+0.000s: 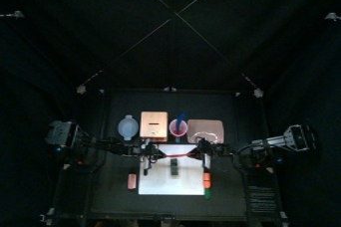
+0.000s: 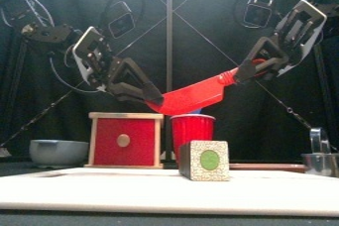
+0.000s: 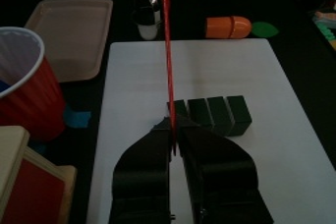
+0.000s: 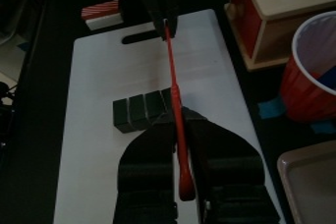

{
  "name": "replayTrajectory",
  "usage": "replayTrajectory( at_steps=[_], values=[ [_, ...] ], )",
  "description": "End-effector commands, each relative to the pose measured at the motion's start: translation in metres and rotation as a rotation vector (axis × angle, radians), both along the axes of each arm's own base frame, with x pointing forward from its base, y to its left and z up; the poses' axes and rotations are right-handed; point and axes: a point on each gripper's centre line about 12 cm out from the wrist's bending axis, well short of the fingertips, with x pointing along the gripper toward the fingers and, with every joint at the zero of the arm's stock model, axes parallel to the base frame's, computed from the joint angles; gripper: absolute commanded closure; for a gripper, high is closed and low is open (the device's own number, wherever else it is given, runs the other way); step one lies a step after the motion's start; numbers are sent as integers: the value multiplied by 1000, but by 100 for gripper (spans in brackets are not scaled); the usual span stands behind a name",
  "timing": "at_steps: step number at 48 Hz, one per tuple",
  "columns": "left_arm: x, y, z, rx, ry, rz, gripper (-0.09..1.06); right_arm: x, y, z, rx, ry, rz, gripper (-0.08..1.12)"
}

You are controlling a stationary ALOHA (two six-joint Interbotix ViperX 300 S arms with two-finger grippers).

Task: Place sushi on board then cut the sushi with the knife then place the pieces on the plate
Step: Cut the sushi into 4 pieces

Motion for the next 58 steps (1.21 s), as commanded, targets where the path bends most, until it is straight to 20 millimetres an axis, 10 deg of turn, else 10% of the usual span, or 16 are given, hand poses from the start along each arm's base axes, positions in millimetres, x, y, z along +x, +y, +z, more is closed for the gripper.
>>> replayTrajectory(
  at_steps=[1,58],
  values=[
    [4,0,7,-1,-24,3,58,4,0,9,10,-32,-5,72],
    [12,-22,-15,-31,71,-25,58,21,6,-44,89,264,-19,72]
  ],
)
